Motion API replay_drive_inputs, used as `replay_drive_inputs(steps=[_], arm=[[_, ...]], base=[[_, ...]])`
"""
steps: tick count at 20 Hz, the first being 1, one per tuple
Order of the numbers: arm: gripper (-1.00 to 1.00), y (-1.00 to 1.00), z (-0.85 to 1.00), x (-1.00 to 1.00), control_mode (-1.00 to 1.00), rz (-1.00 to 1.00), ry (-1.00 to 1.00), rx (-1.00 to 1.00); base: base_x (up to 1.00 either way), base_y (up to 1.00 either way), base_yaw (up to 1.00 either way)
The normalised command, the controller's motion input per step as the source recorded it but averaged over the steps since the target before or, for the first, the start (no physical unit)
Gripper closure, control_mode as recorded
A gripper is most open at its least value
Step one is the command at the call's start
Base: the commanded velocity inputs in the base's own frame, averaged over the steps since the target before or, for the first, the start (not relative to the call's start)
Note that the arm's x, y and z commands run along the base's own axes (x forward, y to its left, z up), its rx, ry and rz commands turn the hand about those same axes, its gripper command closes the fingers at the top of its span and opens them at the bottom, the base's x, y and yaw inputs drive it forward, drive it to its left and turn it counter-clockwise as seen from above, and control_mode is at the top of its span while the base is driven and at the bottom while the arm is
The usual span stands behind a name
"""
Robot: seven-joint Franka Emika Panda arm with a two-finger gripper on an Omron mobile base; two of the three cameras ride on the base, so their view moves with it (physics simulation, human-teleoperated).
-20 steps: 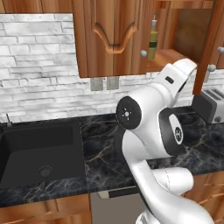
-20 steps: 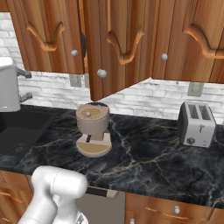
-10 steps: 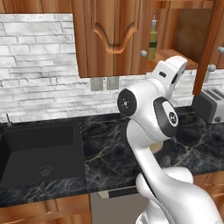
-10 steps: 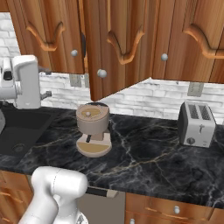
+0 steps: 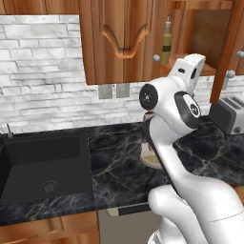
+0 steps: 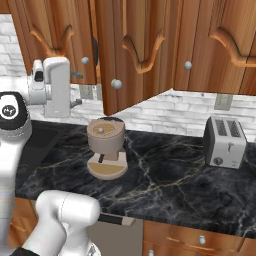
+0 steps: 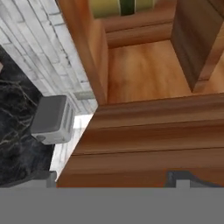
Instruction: Move the oil and vinegar bottle and syrup bottle from the cabinet to the dining counter.
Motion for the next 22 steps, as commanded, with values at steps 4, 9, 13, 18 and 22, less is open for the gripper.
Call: replay_drive_inputs(steps=[4,9,13,18,22], arm=[[-1.00,-0.48,0.00,0.35,-1.00,0.00,0.08,-0.02],[-1.00,-0.42,0.00,0.24,-1.00,-0.03,0.11,-0.02],[-1.00,-0.50,0.00,0.03,-1.00,-0.06,0.08,-0.01],[-1.00,-0.50,0.00,-0.07,-1.00,-0.10,0.08,0.00],[-1.00,-0.54,0.00,-0.27,-1.00,-0.12,0.03,0.00]], base=[[0.00,0.00,0.00],[0.00,0.00,0.00],[0.00,0.00,0.00],[0.00,0.00,0.00],[0.00,0.00,0.00]])
